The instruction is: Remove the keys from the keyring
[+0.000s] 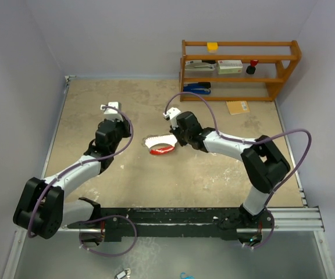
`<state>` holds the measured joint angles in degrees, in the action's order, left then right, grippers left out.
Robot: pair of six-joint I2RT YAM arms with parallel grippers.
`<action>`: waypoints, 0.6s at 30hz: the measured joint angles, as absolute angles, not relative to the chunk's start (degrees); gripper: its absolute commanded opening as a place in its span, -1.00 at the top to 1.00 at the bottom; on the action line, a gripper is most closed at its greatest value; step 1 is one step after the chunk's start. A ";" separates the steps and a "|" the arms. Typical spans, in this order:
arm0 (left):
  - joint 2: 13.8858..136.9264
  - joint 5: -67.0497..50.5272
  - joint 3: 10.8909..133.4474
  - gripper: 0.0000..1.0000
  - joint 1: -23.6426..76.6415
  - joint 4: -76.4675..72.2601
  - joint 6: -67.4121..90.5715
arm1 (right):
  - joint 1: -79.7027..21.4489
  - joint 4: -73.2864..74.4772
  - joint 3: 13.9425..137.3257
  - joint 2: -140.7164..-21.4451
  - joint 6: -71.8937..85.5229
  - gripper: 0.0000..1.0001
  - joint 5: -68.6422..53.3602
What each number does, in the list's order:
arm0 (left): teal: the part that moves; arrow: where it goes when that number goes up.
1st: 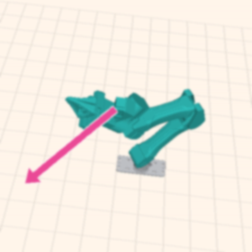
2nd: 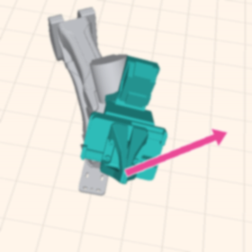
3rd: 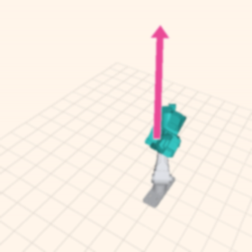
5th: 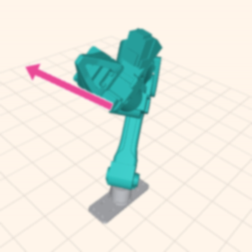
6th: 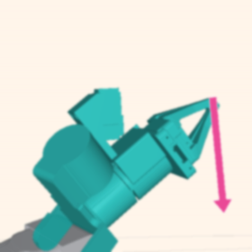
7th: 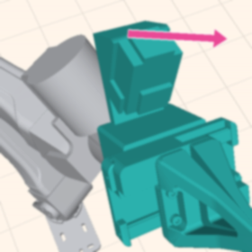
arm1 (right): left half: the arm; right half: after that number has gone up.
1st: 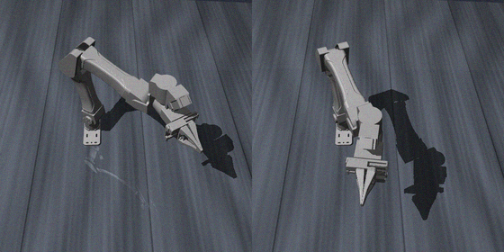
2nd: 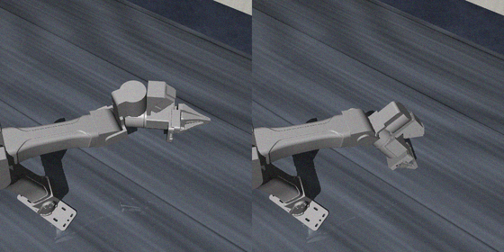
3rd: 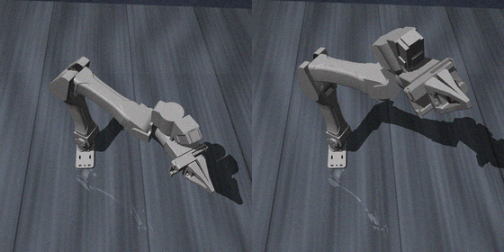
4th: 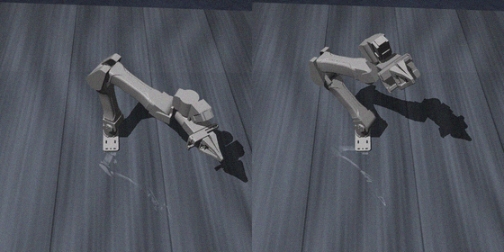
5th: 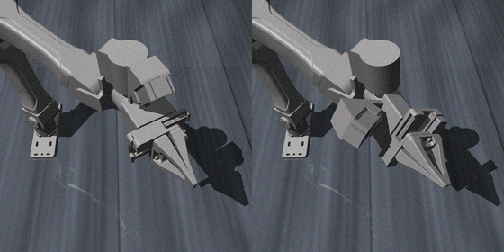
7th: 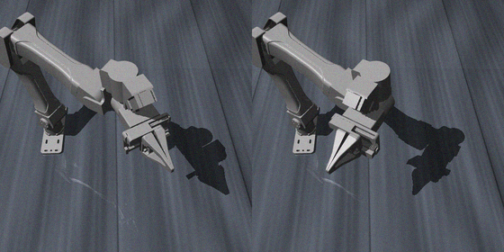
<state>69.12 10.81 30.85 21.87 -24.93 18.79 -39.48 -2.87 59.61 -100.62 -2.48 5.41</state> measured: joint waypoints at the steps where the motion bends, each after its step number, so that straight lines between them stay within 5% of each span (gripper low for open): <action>1: 69.54 10.92 31.48 0.74 21.87 -25.23 18.50 | -39.57 -2.92 60.12 -99.83 -3.27 1.00 6.39; 18: 84.53 -9.91 53.10 0.68 21.87 -32.75 12.78 | -41.17 -10.74 63.48 -86.85 -16.36 1.00 9.30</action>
